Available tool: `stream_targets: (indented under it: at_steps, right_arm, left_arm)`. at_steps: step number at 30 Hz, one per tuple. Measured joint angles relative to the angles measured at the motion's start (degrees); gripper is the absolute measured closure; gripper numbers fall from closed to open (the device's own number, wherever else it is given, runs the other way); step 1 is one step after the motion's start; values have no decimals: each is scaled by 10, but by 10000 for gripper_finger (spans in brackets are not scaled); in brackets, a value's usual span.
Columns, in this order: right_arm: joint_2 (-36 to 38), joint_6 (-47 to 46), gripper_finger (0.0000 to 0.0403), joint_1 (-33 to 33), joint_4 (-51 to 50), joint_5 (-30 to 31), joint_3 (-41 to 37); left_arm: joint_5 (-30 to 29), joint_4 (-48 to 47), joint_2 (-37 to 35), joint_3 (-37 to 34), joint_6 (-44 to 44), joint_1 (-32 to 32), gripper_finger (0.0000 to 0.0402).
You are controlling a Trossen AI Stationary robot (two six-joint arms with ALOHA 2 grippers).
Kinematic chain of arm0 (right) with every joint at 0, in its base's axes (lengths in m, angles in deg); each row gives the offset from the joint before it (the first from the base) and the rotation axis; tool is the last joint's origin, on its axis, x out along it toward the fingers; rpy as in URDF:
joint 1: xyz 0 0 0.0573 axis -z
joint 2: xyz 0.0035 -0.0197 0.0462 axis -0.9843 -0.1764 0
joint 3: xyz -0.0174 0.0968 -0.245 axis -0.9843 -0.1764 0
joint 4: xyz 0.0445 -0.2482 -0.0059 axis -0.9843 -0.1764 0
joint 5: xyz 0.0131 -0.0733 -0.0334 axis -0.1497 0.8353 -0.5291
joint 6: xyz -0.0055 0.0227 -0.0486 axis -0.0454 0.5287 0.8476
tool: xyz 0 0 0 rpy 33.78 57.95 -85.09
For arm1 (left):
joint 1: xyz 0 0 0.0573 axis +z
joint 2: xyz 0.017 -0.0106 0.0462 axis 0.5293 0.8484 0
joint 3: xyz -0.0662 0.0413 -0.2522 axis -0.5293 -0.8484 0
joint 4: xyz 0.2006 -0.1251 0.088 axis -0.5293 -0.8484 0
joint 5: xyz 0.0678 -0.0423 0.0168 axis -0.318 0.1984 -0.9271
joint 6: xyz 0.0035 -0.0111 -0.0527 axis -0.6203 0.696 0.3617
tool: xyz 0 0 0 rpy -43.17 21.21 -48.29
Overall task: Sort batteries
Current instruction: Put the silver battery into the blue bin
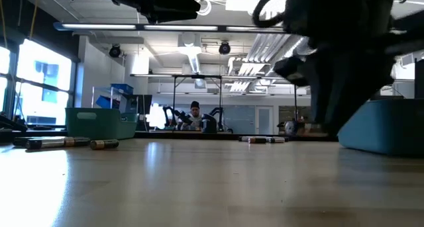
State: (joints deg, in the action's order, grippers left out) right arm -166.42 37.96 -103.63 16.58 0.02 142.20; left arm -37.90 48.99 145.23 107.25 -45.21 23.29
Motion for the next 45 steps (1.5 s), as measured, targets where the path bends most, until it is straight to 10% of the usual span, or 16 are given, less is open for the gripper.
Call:
stream_targets:
  at_steps: [9,18,45]
  right_arm:
    - [198,-347,387,5,-311,193,0]
    - [325,-686,387,19,-578,106,1]
    - [331,-492,387,268,-285,-45,-291]
  left_arm:
    - [0,-2,0,0,0,0,204]
    - [0,-12,0,0,0,0,204]
    - [0,-9,0,0,-11,0,204]
